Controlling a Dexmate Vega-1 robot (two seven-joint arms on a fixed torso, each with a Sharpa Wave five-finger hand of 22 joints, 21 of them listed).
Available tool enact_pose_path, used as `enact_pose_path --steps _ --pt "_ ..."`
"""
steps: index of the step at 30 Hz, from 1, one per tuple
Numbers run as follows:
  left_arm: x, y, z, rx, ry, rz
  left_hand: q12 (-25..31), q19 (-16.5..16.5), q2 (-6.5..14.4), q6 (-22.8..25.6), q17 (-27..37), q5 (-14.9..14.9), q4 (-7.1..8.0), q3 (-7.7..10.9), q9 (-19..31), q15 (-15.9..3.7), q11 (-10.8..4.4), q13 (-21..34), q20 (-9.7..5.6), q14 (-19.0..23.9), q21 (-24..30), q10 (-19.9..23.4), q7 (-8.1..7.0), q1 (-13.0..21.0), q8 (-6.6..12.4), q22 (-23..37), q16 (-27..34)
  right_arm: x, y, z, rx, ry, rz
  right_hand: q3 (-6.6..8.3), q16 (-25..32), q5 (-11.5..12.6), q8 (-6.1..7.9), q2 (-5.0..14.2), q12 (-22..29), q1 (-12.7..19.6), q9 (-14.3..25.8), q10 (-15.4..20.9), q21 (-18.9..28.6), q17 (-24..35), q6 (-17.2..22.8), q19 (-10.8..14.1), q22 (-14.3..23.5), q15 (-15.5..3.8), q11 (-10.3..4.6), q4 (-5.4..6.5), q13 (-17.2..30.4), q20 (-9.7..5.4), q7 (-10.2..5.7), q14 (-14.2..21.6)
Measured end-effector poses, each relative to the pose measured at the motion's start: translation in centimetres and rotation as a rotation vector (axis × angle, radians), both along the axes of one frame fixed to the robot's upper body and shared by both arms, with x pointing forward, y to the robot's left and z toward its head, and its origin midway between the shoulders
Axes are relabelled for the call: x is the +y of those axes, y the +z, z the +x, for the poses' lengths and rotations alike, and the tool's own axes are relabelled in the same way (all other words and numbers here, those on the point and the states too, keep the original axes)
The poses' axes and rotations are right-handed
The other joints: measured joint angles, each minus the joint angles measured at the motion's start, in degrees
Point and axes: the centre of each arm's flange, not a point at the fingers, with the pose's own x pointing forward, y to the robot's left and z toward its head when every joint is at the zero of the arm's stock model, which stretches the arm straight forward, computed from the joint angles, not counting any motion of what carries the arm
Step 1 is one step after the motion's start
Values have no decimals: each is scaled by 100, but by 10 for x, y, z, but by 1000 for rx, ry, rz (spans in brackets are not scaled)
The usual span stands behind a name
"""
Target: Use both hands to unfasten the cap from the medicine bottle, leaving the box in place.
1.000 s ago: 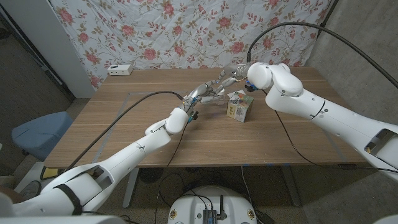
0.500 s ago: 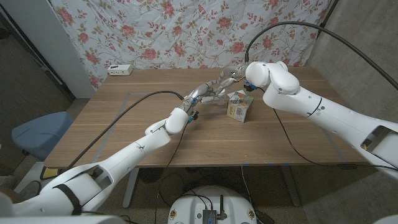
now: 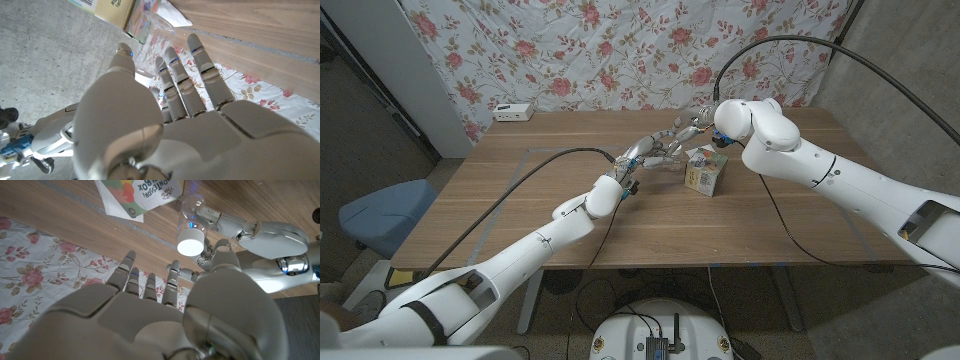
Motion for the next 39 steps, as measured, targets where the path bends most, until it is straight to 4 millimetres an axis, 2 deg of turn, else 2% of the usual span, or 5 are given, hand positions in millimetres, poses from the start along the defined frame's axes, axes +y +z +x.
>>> enact_pose_path --steps 25,34,39 --pt "-1 2 1 -8 -3 1 17 -32 0 22 0 7 6 4 0 1 29 0 -31 0 -42 29 -21 1 0 0 0 -3 -3 4 -7 -22 0 78 0 0 90 -31 0 106 54 1 0 0 218 22 0 -22 0 -4 0 22 -51 22" --pt "-2 2 2 -9 -8 2 9 -31 23 -10 3 6 5 6 0 1 29 0 -31 -1 -42 29 -53 -23 0 0 0 -3 -4 6 -17 -24 4 120 0 0 204 -31 0 152 80 85 0 0 422 63 0 -59 -41 -6 0 1 -52 85" --pt "-2 2 3 -11 -11 2 -5 -31 23 -10 4 5 -2 45 0 1 29 0 -31 -1 -74 29 -53 -24 0 0 0 -2 -5 7 -22 -22 5 158 0 0 268 -25 0 205 80 116 0 0 557 91 0 -82 -10 1 0 -27 -104 144"
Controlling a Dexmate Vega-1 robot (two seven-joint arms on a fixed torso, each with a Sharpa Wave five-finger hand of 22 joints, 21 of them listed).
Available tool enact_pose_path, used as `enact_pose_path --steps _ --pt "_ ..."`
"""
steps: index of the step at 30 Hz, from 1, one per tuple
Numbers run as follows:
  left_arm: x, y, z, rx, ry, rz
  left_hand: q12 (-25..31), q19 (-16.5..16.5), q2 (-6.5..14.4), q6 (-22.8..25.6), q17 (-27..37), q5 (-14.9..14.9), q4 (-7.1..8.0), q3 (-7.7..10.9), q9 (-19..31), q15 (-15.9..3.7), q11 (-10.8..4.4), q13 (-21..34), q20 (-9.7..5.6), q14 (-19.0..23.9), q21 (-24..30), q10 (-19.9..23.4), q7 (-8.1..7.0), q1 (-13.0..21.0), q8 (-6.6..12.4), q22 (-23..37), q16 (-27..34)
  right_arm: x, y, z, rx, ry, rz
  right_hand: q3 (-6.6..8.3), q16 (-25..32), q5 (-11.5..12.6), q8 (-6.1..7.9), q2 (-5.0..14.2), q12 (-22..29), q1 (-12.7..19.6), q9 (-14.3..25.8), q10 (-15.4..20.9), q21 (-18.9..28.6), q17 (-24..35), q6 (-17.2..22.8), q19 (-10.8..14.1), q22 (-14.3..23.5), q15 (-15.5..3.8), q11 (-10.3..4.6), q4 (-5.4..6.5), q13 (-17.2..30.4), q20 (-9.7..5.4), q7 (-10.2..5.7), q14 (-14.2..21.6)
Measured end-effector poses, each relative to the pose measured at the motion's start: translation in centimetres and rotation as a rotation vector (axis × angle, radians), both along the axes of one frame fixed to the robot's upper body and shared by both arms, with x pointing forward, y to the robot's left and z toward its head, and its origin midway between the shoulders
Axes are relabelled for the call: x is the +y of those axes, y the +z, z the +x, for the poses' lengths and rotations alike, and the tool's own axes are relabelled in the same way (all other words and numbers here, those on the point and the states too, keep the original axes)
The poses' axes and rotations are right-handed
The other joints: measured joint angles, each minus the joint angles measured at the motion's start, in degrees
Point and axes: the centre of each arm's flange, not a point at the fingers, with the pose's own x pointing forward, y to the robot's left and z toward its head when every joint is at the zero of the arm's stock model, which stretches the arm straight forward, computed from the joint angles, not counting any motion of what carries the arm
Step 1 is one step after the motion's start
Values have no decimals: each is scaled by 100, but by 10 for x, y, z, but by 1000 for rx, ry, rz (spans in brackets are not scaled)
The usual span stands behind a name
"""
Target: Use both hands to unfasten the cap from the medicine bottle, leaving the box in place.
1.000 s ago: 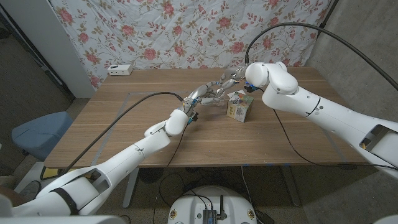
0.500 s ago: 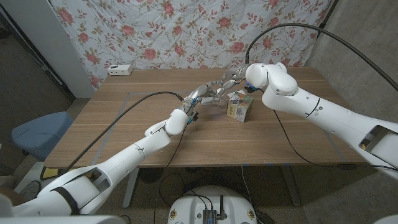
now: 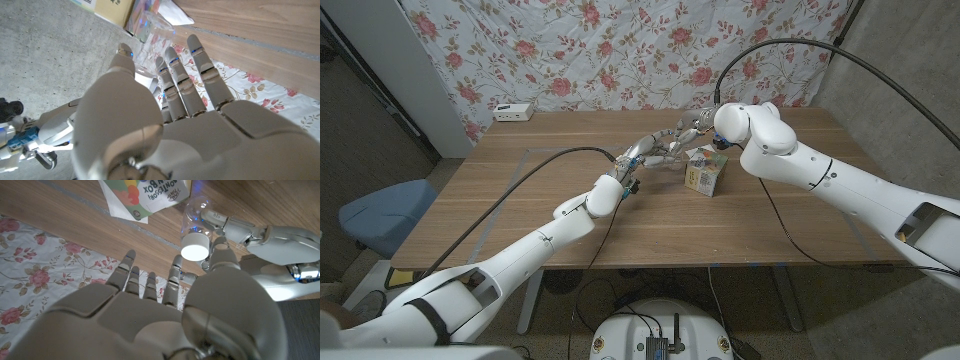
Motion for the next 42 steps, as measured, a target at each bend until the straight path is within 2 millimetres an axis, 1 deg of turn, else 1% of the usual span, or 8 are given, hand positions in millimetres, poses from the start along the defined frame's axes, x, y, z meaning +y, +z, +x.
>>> enact_pose_path --steps 3,7,10,12,17,25,31,42 --pt "0 1 0 -1 -1 0 0 0 -15 0 0 0 0 0 0 0 0 0 0 0 -14 0 0 -14 0 0 0 0 0 0 -5 1 1 26 0 0 6 -5 0 69 26 23 0 0 40 0 0 0 -23 -26 0 0 22 0" --pt "0 1 0 -2 -2 0 -2 0 -15 11 0 -1 0 0 0 -4 0 0 0 4 -14 0 -11 -14 0 0 0 0 0 0 -11 0 2 53 0 0 28 -6 35 68 27 31 0 0 71 0 0 -12 -31 4 0 0 -9 12" --pt "0 1 0 -3 -3 0 -6 0 -16 32 -2 -4 0 0 0 -31 0 0 0 33 -14 0 -31 -14 0 0 -4 0 0 0 -13 -1 2 53 0 0 28 -6 45 68 27 52 0 0 112 22 0 -31 -9 4 0 22 -5 30" --pt "0 1 0 -3 -3 1 -6 0 -17 32 -2 -4 0 0 0 -31 0 0 0 33 -14 0 -31 -14 0 0 -4 -1 -1 0 -14 -1 2 53 0 0 70 -6 45 68 27 71 0 0 152 22 0 -10 9 4 0 22 -9 51" --pt "-1 1 -2 -6 -6 2 23 -31 -38 32 -2 -5 0 -1 0 -24 0 2 -31 42 -14 0 -31 -35 0 0 -4 -1 -1 0 -19 -2 1 94 0 0 73 16 45 90 50 71 0 0 195 54 0 0 9 -2 0 -13 -7 61" --pt "-2 -1 -5 -7 -11 3 23 -31 -38 32 -3 -6 -1 -2 0 -23 -1 2 -31 42 -28 0 -31 -34 0 0 -4 1 -2 -3 -25 1 -1 121 0 -32 176 -6 45 143 53 122 0 0 359 73 0 -31 -21 -6 0 7 -51 92" --pt "-1 -3 -7 -6 -11 3 23 -31 -38 32 -3 1 15 14 0 -23 -1 2 -31 41 -59 -1 -31 -33 24 0 -4 1 -3 -5 -31 -1 -1 148 40 -43 241 18 45 211 80 171 0 13 469 104 0 -84 -33 -10 0 -24 -80 144" --pt "0 -7 -11 -3 -5 -1 16 -30 -37 63 0 1 -2 32 0 -22 -1 2 -31 41 -59 -1 -62 -33 23 0 -4 0 -7 -9 -28 -9 -3 171 40 -52 242 1 45 226 106 194 0 12 500 131 0 -61 -10 13 0 -51 -111 184"
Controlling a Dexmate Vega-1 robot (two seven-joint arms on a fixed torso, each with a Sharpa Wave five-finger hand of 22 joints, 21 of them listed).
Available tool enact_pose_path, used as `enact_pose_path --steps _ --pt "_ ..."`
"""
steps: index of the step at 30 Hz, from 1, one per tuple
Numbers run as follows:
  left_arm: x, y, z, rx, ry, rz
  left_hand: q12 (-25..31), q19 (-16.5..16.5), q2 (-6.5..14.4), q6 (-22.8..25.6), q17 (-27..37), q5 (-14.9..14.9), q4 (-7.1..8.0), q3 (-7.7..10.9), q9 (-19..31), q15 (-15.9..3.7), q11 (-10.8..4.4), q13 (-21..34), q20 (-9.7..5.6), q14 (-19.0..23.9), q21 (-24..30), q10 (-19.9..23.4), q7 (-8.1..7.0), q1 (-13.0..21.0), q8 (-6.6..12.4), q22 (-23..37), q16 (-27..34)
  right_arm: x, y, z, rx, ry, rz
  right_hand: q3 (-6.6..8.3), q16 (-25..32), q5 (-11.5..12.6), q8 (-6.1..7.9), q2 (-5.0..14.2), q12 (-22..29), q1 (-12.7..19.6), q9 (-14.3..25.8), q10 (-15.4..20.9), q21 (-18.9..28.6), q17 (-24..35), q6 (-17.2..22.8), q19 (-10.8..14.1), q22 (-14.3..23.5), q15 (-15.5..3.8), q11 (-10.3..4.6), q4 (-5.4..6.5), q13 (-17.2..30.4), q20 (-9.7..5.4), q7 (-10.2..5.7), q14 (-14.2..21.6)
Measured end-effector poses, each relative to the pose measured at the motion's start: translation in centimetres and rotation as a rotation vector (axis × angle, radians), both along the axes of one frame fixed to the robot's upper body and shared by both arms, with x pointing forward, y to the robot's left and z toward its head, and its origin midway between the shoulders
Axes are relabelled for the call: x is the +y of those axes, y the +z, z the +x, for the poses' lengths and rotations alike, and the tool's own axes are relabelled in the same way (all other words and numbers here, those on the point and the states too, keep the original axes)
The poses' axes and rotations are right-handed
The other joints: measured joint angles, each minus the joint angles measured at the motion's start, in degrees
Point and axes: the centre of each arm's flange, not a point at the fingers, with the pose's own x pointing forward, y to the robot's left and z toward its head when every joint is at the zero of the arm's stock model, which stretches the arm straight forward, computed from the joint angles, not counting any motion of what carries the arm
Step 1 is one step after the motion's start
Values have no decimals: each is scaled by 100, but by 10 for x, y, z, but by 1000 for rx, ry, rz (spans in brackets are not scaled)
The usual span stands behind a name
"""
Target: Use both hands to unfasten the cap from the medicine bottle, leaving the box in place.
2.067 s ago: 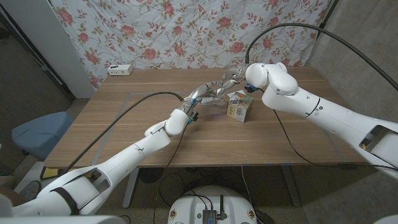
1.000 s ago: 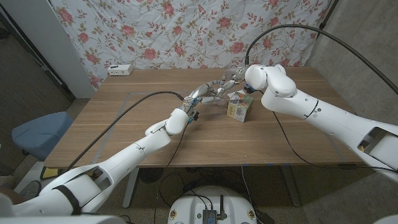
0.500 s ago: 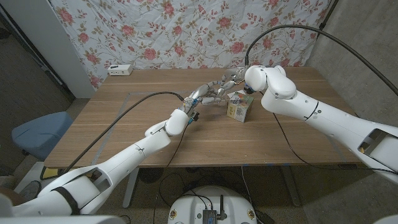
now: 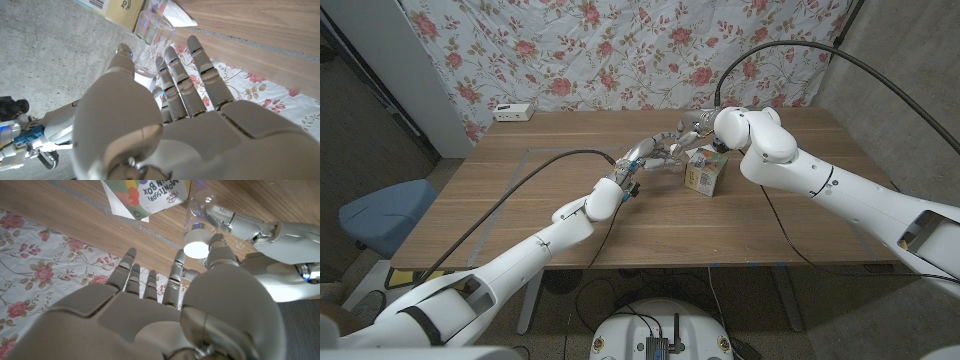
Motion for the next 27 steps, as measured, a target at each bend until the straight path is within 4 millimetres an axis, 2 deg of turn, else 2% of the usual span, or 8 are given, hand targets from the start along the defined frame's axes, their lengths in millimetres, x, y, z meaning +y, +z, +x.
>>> enact_pose_path --steps 10,15,18,27 --pt "1 -1 -1 0 1 -1 -22 22 10 0 -1 -1 0 -1 0 0 0 1 -22 -1 0 0 0 -10 0 0 0 -1 -2 -2 7 -9 1 24 0 -22 45 0 0 0 26 0 0 0 17 0 0 0 0 24 0 0 58 0" --pt "2 -1 0 0 0 -1 -37 22 32 0 -2 -1 0 -1 0 1 0 1 -22 0 0 0 0 -31 0 0 0 0 -2 -2 4 -9 1 24 0 -22 123 -2 0 1 26 12 0 -1 81 31 0 0 -13 25 0 31 1 0" --pt "2 -1 1 -1 0 -2 -32 22 31 0 -2 -2 0 -2 0 1 0 1 -22 -1 0 0 0 -31 0 0 0 0 -2 -1 5 -11 1 49 0 -21 133 -16 0 16 53 31 0 -1 135 31 0 0 -32 0 0 31 -9 0" --pt "2 1 3 -1 -1 -4 -17 22 31 10 -3 -5 4 0 0 1 0 1 -22 -1 0 0 -9 -31 -1 0 0 0 -2 2 2 -13 2 73 0 -21 166 -30 0 29 53 51 0 -1 174 56 0 -42 -11 24 0 6 -31 42"
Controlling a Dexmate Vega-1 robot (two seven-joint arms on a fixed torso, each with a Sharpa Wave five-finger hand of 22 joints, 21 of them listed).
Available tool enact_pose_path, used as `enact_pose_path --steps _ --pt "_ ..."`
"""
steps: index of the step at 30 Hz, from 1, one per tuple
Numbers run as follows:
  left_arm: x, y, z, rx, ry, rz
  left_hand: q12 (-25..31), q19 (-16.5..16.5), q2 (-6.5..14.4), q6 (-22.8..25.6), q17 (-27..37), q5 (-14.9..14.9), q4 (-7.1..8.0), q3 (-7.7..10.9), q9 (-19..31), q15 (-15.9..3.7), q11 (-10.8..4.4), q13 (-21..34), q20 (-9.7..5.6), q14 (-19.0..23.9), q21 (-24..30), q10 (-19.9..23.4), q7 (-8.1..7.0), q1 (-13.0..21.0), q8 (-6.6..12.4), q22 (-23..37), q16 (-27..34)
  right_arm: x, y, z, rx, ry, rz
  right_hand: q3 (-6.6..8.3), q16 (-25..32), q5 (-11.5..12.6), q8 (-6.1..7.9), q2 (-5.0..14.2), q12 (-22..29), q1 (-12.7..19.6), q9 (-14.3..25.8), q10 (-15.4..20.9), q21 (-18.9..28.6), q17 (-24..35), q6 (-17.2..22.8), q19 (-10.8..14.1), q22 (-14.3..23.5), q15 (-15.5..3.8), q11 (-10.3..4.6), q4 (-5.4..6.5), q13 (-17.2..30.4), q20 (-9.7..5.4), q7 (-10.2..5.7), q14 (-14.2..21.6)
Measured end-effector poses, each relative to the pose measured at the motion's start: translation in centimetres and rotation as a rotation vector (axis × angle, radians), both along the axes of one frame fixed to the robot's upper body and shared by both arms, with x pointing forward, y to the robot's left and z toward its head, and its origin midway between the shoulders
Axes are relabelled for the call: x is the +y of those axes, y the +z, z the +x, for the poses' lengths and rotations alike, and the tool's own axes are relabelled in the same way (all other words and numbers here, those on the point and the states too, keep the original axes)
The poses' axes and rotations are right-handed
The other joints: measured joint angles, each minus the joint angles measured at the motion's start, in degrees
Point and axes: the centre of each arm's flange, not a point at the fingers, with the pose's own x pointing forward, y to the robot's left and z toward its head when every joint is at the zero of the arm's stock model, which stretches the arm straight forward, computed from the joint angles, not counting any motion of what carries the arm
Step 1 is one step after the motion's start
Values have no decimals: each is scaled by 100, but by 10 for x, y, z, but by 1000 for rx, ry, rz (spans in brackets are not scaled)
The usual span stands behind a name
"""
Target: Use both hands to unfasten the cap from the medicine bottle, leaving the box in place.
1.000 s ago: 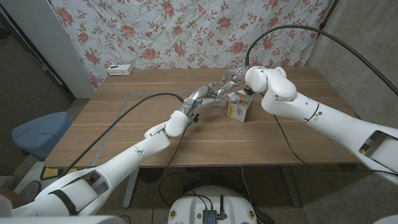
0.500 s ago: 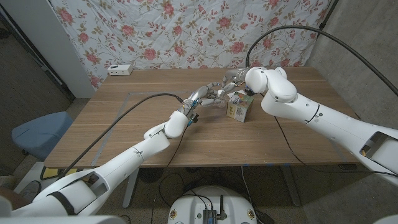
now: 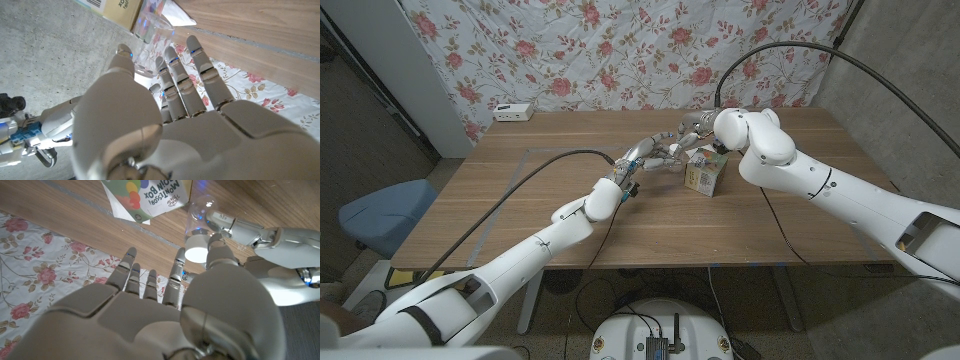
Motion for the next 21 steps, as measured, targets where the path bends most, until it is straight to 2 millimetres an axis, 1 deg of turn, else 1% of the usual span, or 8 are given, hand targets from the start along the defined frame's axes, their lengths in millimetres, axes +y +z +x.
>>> enact_pose_path --steps 8,11,13,15,17,18,21 --pt "-1 1 2 1 -2 0 0 0 1 0 -2 -2 -9 27 0 0 0 0 0 0 -35 0 0 -2 0 0 0 0 2 3 -8 5 2 24 0 -23 43 -15 0 15 25 43 0 0 71 20 0 0 -2 -24 0 -20 -9 0" --pt "-2 2 2 1 -2 1 -1 0 7 0 1 -15 -2 34 0 0 0 0 0 0 -35 0 0 -9 0 0 0 1 2 3 -10 7 3 33 0 -23 45 -15 0 14 27 62 0 0 93 20 0 -40 -21 -14 0 -20 -31 40" --pt "-2 2 3 2 -2 1 -1 0 12 0 3 -11 -2 35 0 0 0 0 0 0 -35 0 0 -14 0 0 0 0 2 4 -11 6 5 46 0 -22 86 -15 0 14 27 61 0 0 149 19 0 -40 -21 -1 0 -20 -37 40" --pt "-3 2 3 2 -3 2 -5 0 15 0 3 5 -2 35 0 0 0 0 0 0 -35 0 0 -18 0 0 0 0 2 4 -12 8 4 46 0 -22 86 -15 0 14 26 61 0 0 185 20 0 -40 -21 -1 0 -19 -42 40" --pt "-3 2 3 3 -3 2 -5 0 21 31 2 5 -1 35 0 1 0 0 0 0 -35 0 -31 -25 0 0 0 0 2 4 -13 9 4 46 0 -23 130 -15 0 14 26 68 0 0 226 62 0 -40 -28 -1 0 0 -83 40" --pt "-3 2 3 3 -3 2 -5 0 21 31 3 5 -1 35 0 1 0 0 0 0 -35 0 -31 -25 0 0 0 0 3 5 -14 8 5 46 0 -23 130 -15 0 14 26 84 0 -1 268 75 0 -40 -42 -1 0 -13 -82 40" --pt "-4 2 4 5 -5 3 -7 0 20 31 2 5 -1 36 0 1 0 0 0 0 -35 -1 -31 -25 0 0 0 0 3 5 -14 8 6 46 0 -22 130 -15 0 14 25 123 0 0 276 81 0 -38 -20 -1 0 -19 -71 42"
